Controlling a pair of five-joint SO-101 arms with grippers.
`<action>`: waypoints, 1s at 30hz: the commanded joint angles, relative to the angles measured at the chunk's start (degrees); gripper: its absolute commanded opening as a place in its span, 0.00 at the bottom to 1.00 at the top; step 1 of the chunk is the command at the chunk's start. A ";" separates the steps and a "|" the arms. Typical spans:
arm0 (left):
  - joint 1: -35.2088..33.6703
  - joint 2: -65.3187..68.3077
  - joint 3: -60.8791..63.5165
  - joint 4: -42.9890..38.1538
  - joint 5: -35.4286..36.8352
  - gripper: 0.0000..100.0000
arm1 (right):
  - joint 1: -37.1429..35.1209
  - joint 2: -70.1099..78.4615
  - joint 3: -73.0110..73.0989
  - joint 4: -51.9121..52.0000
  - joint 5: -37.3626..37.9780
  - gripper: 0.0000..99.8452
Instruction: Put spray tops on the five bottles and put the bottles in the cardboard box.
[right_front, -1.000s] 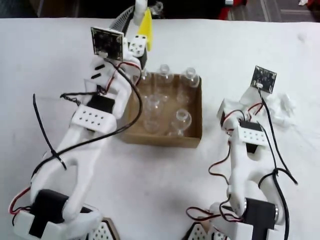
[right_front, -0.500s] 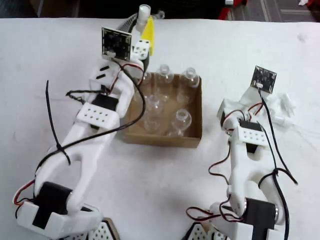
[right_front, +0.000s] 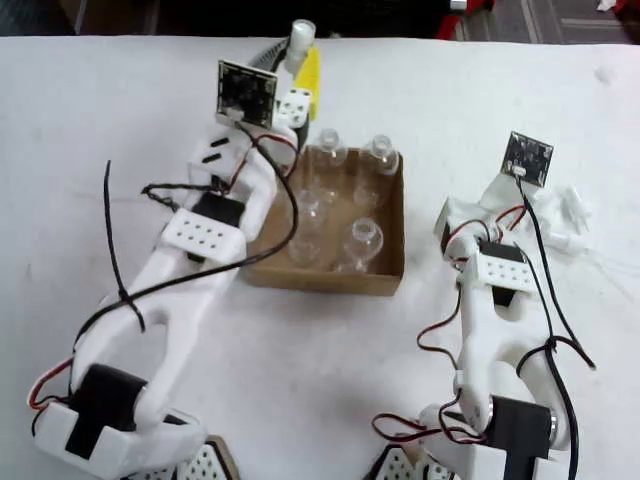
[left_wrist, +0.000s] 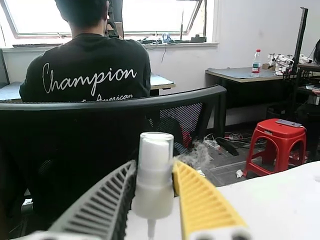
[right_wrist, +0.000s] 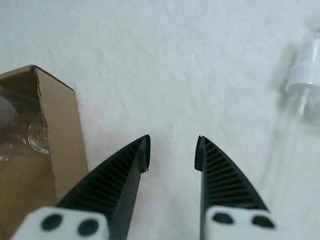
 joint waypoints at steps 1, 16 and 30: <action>0.57 -0.48 -0.62 -1.49 -0.62 0.02 | -0.13 -0.31 -0.35 -1.10 0.70 0.13; 0.66 -0.84 13.63 -16.79 -0.62 0.02 | -0.13 -0.31 -0.35 -1.10 0.70 0.13; 0.57 -0.92 17.23 -16.62 5.01 0.03 | -0.13 -0.31 -0.35 -1.10 0.70 0.13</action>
